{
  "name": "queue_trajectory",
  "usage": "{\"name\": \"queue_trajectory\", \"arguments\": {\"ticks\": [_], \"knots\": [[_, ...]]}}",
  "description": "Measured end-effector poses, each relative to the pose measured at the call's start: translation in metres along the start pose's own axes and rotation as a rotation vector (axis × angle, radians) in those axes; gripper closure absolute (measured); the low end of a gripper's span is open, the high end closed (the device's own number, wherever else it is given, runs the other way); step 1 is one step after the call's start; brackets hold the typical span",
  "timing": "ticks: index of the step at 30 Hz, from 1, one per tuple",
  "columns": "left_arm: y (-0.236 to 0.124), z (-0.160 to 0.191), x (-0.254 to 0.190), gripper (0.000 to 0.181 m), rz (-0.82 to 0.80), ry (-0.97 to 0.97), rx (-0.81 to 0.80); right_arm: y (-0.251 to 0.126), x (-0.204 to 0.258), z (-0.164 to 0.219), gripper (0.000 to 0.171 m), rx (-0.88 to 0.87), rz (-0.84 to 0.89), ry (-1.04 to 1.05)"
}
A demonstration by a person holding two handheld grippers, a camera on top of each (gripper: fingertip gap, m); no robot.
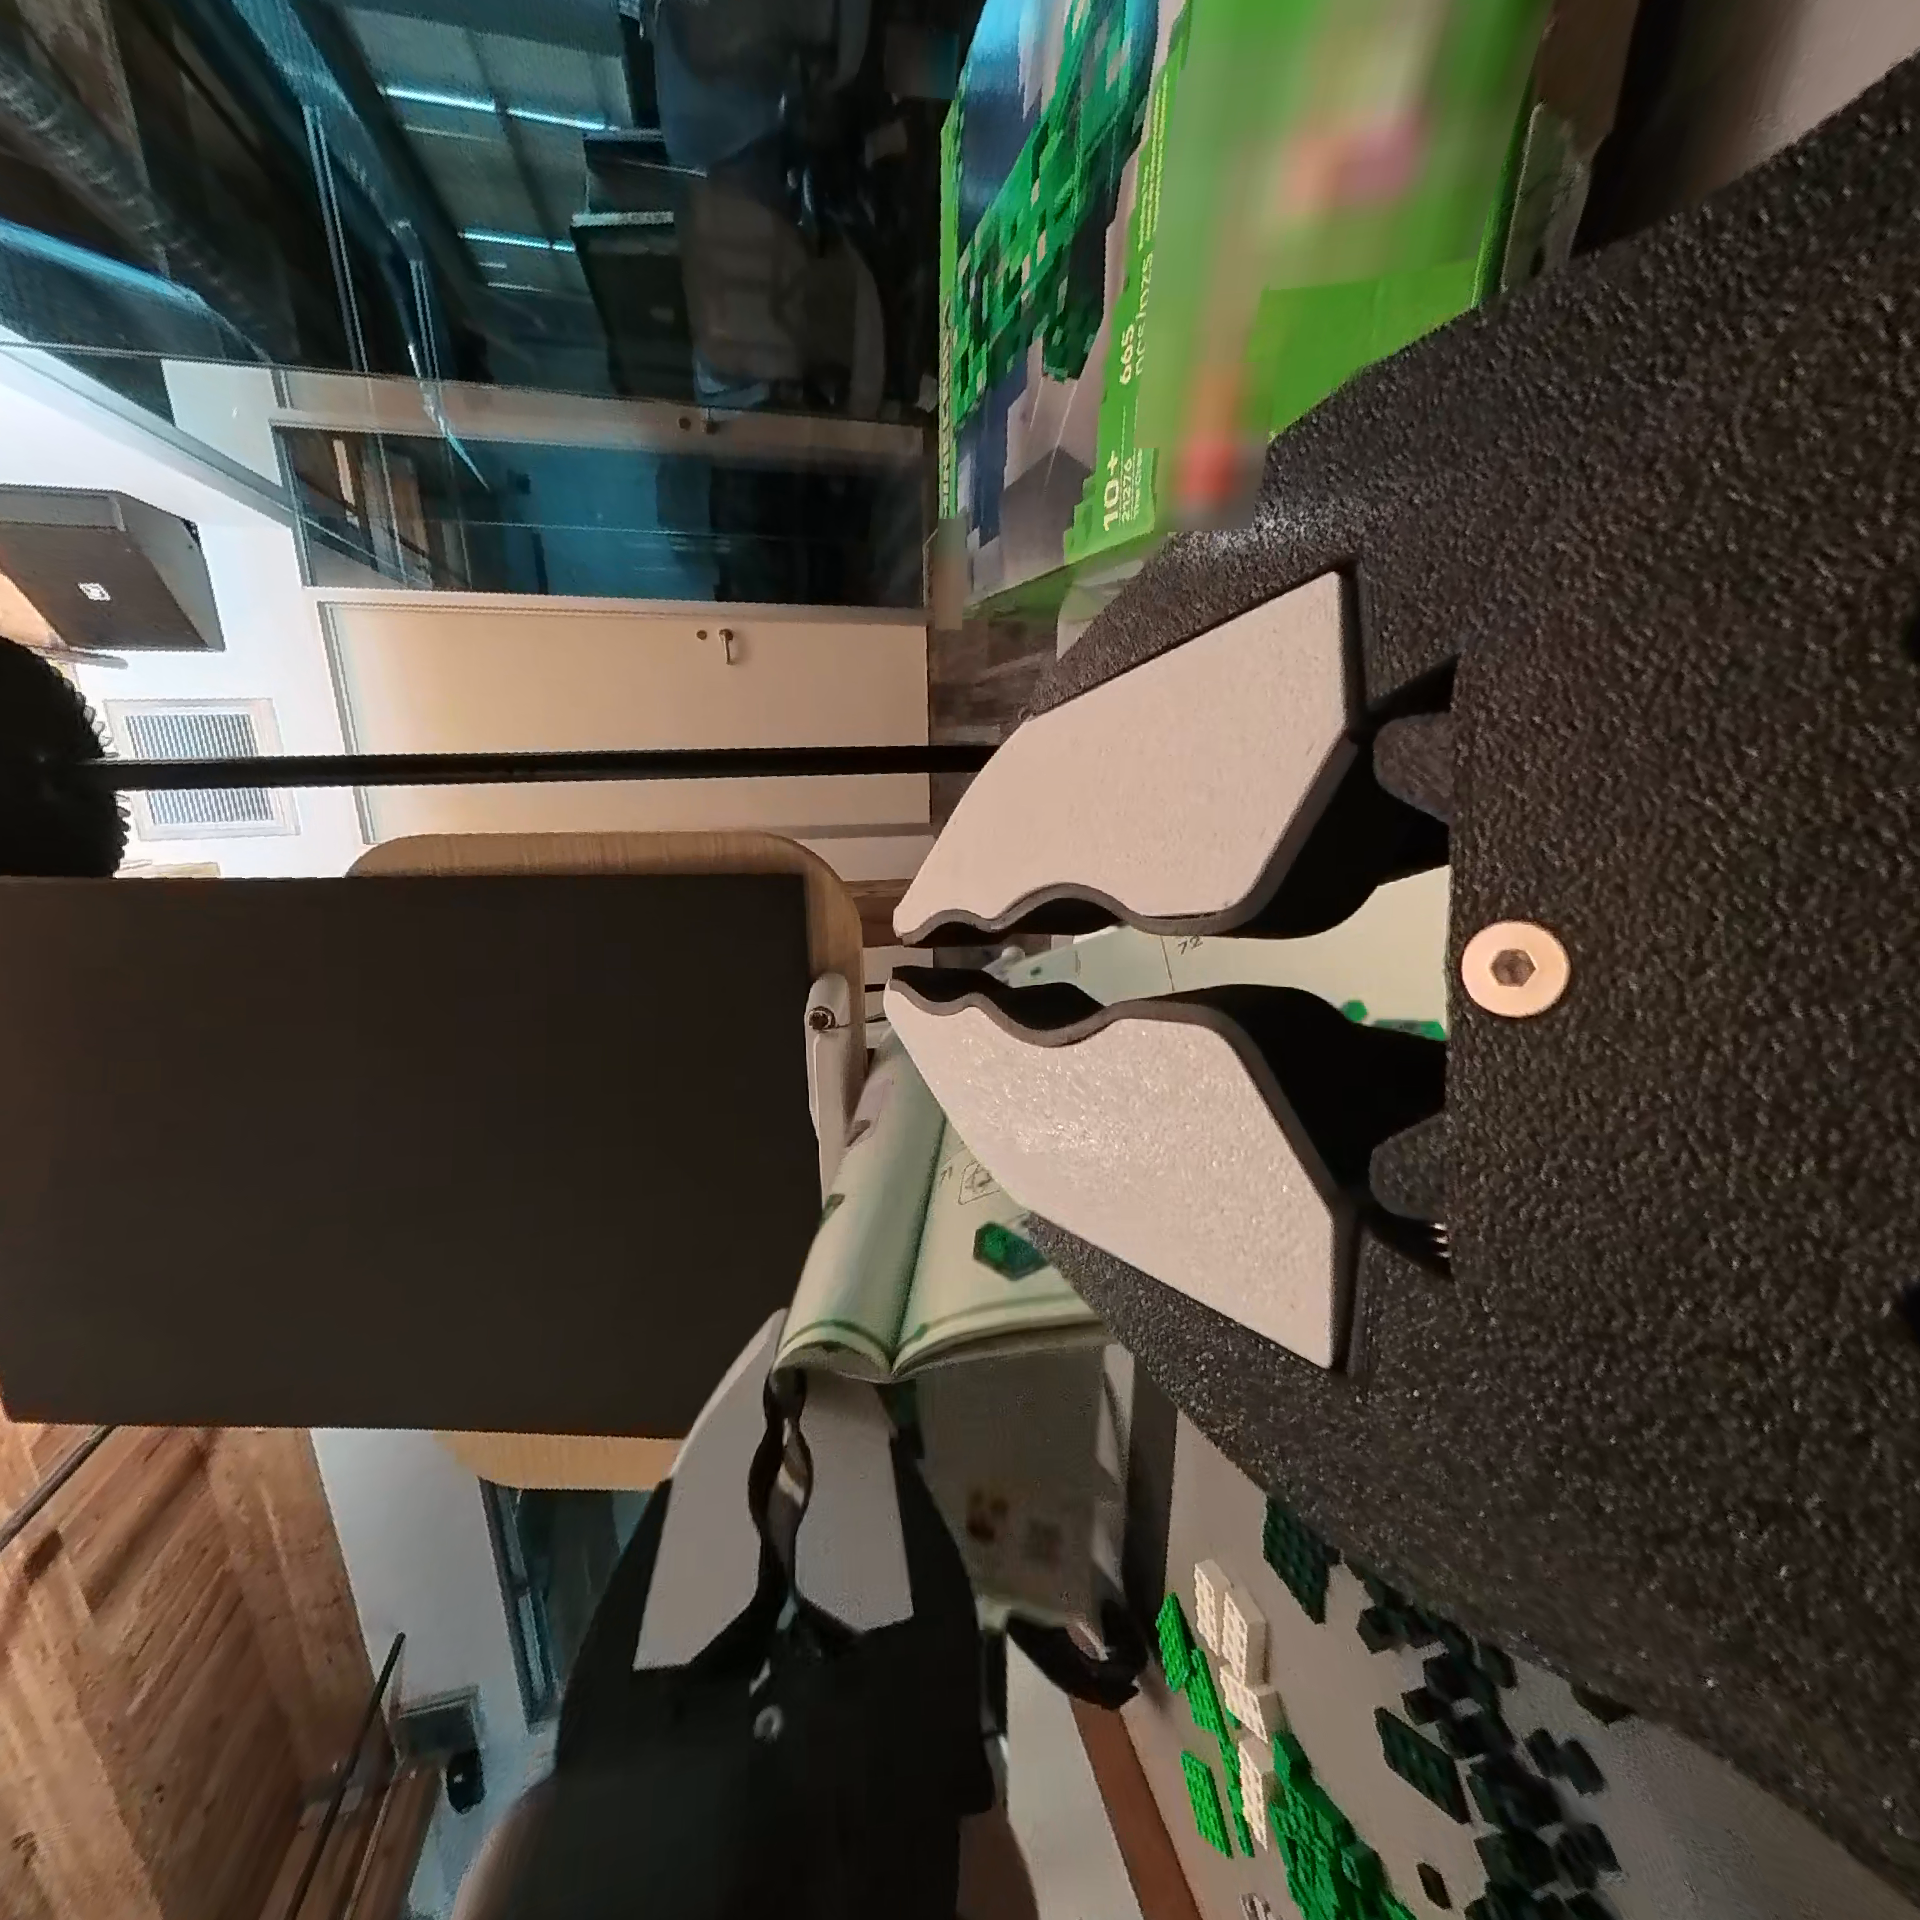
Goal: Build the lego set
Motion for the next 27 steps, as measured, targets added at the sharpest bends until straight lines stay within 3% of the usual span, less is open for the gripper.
{"name": "queue_trajectory", "arguments": {"ticks": [7,14,22,27], "knots": [[-0.025,-0.018,0.025,0.181,-0.050,0.010,-0.035,0.000,0.003,0.002,0.164,0.001,-0.012,0.073],[-0.055,-0.036,0.082,0.181,-0.147,0.017,-0.061,0.002,0.011,0.005,0.138,0.030,-0.033,0.258],[-0.104,-0.041,0.169,0.181,-0.258,-0.058,-0.129,-0.007,0.076,-0.010,0.099,0.124,-0.125,1.111],[-0.133,-0.059,0.207,0.181,-0.332,-0.109,-0.189,-0.002,0.127,-0.019,0.054,0.175,-0.141,1.532]]}}
Point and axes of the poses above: each gripper's, where its closed fingertips meet, y out along the fingers, z out of its underside, x = y × z across the jaws, the point moved 2 cm from there along -y, back along the fingers, and after that the axes turned 15 degrees about -x, right-handed, at the moved point
